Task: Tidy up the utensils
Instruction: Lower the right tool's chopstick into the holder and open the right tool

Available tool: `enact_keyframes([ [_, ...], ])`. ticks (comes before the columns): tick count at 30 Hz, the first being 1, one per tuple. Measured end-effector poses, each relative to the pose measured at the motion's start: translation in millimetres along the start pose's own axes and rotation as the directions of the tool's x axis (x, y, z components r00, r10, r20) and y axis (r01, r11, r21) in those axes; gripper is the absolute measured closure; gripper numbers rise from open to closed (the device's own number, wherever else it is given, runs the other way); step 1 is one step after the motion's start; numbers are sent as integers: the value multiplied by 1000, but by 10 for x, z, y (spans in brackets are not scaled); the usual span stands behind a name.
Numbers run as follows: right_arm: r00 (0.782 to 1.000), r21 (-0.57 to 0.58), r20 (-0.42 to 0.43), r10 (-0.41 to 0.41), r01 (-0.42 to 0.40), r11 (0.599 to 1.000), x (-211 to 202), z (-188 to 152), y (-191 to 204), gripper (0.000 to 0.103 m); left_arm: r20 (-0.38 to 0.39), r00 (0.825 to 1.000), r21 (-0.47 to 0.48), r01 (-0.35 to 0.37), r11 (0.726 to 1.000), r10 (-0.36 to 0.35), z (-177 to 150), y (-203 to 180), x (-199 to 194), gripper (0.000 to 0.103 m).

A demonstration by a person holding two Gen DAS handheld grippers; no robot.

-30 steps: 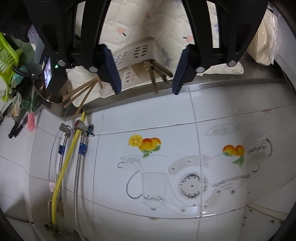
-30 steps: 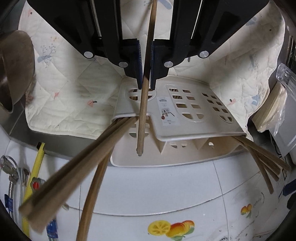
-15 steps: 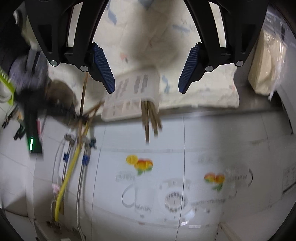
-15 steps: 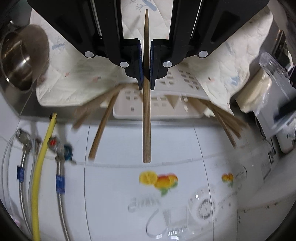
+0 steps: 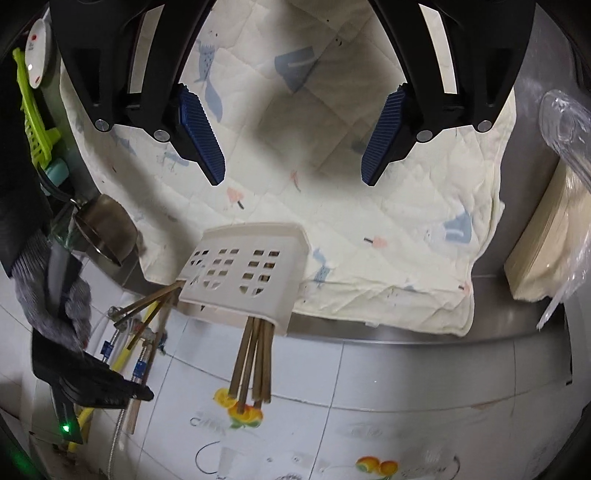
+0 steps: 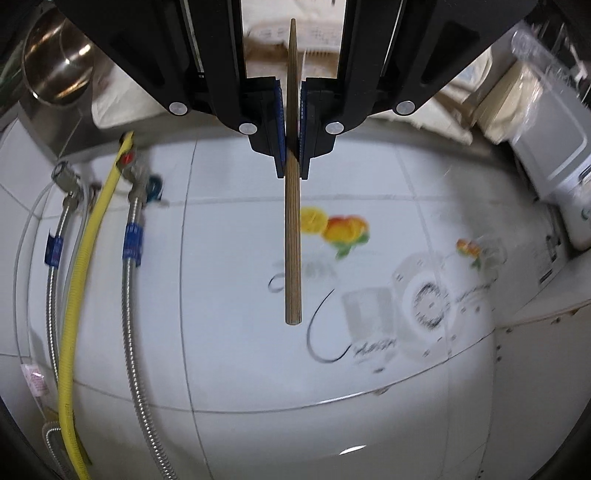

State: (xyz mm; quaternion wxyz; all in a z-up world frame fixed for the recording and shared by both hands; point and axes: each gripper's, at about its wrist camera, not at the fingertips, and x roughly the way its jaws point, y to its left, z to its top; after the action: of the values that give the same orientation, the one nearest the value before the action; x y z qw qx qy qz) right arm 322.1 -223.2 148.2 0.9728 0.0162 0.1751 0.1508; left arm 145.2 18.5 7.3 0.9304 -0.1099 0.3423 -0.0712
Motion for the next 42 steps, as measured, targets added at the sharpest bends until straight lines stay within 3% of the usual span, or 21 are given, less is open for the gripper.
enact_keyframes([
  [12,994,23,75,-75,74,997,353,-92,-47,97,-15,1000,-29,-4,1000,3,-65,132,38,27],
  [19,996,32,53,-77,76,997,499,-176,-73,96,-26,1000,-33,1,999,-2,-105,125,69,25],
  [26,993,-25,71,-90,92,995,441,-272,20,94,-25,1000,-48,5,999,-6,-142,132,61,24],
  [35,996,-12,57,-75,76,997,374,-323,-8,95,-22,1000,-50,-7,999,6,-135,146,20,21],
  [42,999,-36,44,-28,30,999,42,-450,78,68,4,999,-47,-31,998,31,-165,114,-79,12],
])
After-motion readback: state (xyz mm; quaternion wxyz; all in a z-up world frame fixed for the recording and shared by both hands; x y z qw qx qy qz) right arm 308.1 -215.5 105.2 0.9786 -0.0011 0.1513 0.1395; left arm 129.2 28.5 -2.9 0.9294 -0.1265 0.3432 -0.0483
